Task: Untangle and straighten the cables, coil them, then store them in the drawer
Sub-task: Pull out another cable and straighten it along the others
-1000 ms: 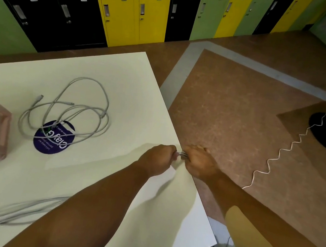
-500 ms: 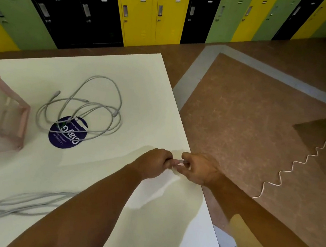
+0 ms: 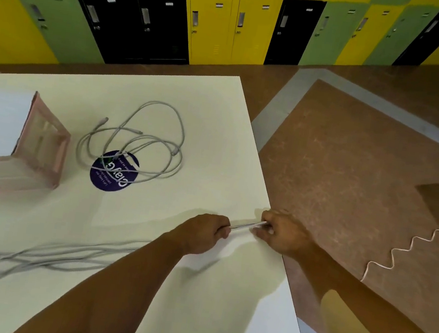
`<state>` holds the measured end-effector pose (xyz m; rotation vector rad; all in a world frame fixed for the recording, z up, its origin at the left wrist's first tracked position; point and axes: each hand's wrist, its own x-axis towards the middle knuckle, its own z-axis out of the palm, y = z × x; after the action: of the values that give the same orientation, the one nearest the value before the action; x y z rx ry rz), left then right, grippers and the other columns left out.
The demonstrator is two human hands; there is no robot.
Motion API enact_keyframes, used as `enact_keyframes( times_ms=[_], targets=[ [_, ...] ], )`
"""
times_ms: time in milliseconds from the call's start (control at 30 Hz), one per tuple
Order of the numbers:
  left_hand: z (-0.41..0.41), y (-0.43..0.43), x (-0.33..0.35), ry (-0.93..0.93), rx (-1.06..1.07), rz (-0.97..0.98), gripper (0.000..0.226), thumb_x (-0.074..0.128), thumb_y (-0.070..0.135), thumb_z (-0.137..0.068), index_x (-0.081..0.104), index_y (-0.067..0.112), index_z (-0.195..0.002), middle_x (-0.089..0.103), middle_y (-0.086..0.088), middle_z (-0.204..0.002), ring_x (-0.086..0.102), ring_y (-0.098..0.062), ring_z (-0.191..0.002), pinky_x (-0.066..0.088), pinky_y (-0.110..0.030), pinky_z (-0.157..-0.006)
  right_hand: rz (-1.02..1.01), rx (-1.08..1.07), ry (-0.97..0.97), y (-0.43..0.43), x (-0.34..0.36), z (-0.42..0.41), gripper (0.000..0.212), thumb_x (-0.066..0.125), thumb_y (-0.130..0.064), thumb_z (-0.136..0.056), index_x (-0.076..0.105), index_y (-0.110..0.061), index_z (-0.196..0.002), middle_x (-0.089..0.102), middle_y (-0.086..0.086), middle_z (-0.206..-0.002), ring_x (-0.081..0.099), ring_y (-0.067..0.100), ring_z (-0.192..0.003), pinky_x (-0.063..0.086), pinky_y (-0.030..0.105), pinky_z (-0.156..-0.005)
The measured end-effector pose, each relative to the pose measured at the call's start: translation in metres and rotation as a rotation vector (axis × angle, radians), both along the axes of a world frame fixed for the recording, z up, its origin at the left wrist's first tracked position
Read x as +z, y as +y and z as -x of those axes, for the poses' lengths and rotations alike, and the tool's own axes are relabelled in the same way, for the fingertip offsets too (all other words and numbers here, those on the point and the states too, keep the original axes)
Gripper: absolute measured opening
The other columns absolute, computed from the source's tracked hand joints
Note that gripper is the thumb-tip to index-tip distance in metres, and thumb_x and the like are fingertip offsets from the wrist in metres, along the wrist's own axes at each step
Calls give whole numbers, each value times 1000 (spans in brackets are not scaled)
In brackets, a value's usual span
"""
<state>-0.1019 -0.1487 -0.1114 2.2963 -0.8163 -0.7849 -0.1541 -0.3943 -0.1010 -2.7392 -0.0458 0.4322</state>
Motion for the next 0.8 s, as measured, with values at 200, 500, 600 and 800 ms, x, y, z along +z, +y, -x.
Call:
enact_keyframes(
  times_ms=[200, 500, 600, 800],
  targets=[
    [8, -4, 1, -142, -36, -105, 24, 34, 37, -104, 47, 25, -88, 62, -1, -88, 56, -23, -77, 48, -38, -70, 103, 63, -96, 6, 4, -1, 48, 52, -58, -79, 56, -33, -120, 50, -12, -122, 38, 17, -118, 32, 37, -98],
    [8, -3, 0, -218, 42, -66, 27, 40, 28, -104, 63, 14, -106, 70, -5, -93, 63, -24, -82, 38, -28, -68, -98, 129, 26, 71, 3, -2, 25, 31, -25, -103, 55, -23, -107, 65, -4, -105, 55, 21, -100, 33, 40, -96],
    [6, 1, 1, -198, 58, -97, 29, 45, 34, -102, 65, 17, -90, 69, -3, -85, 62, -23, -79, 38, -30, -66, -83, 115, 50, 70, 1, -1, 27, 27, -30, -107, 50, -22, -95, 62, -2, -96, 53, 22, -96, 32, 40, -92],
    [10, 44, 2, -177, 45, -103, 36, 43, 49, -101, 52, 22, -79, 55, 6, -74, 52, -17, -70, 40, -34, -65, -65, 134, 55, 65, -5, -4, 24, 28, -40, -107, 42, -32, -89, 63, -2, -98, 53, 21, -99, 29, 39, -90]
  ],
)
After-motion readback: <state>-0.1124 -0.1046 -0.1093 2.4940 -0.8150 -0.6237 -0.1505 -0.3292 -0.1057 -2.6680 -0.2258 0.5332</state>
